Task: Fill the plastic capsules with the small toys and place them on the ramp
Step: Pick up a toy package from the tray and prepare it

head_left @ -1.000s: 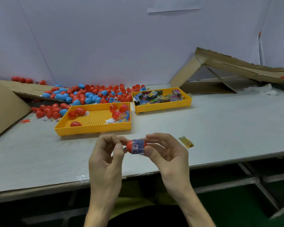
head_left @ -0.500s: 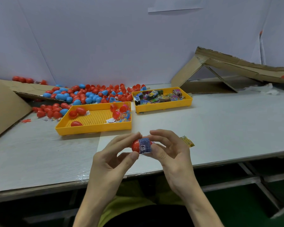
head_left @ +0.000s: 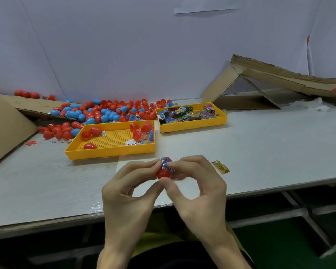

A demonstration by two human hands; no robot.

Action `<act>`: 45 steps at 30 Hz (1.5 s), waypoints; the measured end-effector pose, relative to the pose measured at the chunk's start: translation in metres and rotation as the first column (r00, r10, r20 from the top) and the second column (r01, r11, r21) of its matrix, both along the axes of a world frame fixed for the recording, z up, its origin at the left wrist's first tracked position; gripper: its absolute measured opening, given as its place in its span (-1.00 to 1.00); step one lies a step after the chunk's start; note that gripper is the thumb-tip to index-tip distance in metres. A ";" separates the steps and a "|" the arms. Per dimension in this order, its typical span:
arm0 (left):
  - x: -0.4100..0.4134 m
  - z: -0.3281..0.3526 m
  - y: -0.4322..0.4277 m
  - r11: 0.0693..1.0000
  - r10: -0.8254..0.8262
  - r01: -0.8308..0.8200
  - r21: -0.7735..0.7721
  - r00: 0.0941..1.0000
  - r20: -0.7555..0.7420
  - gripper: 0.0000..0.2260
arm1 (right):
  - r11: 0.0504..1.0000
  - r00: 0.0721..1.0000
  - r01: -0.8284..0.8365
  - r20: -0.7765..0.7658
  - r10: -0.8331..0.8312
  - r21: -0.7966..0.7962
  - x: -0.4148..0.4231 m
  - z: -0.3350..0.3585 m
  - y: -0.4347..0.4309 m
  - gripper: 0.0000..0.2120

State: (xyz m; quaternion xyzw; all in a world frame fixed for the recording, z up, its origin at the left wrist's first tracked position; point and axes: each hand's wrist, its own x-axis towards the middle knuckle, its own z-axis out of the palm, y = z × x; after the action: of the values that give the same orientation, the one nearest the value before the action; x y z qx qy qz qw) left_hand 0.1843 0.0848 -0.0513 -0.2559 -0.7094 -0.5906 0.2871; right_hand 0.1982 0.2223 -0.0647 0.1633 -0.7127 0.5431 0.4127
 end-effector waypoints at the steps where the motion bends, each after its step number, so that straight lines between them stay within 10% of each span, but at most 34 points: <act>1: 0.001 0.000 0.000 0.998 0.044 -0.045 -0.041 0.998 -0.043 -0.68 | 1.000 1.000 0.014 0.015 -0.015 0.016 0.001 0.001 -0.003 -0.76; 20: 0.006 -0.012 0.004 0.940 0.303 -0.332 -0.083 0.920 -0.247 -0.71 | 0.993 0.993 0.114 -0.037 -0.115 -0.022 0.004 -0.005 -0.017 -0.83; 24: 0.014 -0.010 0.020 0.938 0.278 -0.283 0.202 0.959 0.052 -0.73 | 0.990 0.992 0.112 -0.048 -0.117 -0.089 0.004 -0.008 -0.023 -0.81; 28: 0.014 -0.003 0.036 0.752 -0.163 -0.205 0.626 0.863 0.478 -0.77 | 0.992 0.994 0.108 -0.013 -0.109 -0.070 0.002 -0.012 -0.024 -0.78; 33: 0.016 0.002 0.033 0.694 -0.397 -0.124 0.709 0.756 0.520 -0.69 | 0.991 0.991 0.130 -0.026 -0.130 0.019 -0.005 -0.016 -0.013 -0.72; 45: 0.027 0.005 0.054 0.666 -0.317 -0.219 0.713 0.783 0.536 -0.66 | 0.995 0.985 0.100 -0.138 -0.101 -0.012 -0.010 -0.027 -0.008 -0.76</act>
State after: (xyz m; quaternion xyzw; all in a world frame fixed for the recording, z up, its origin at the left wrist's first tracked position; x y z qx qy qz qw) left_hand 0.2110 0.1385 -0.0467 0.0727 -0.4502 -0.8845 0.0988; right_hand 0.1883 0.2146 -0.0919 0.1634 -0.6885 0.5105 0.4886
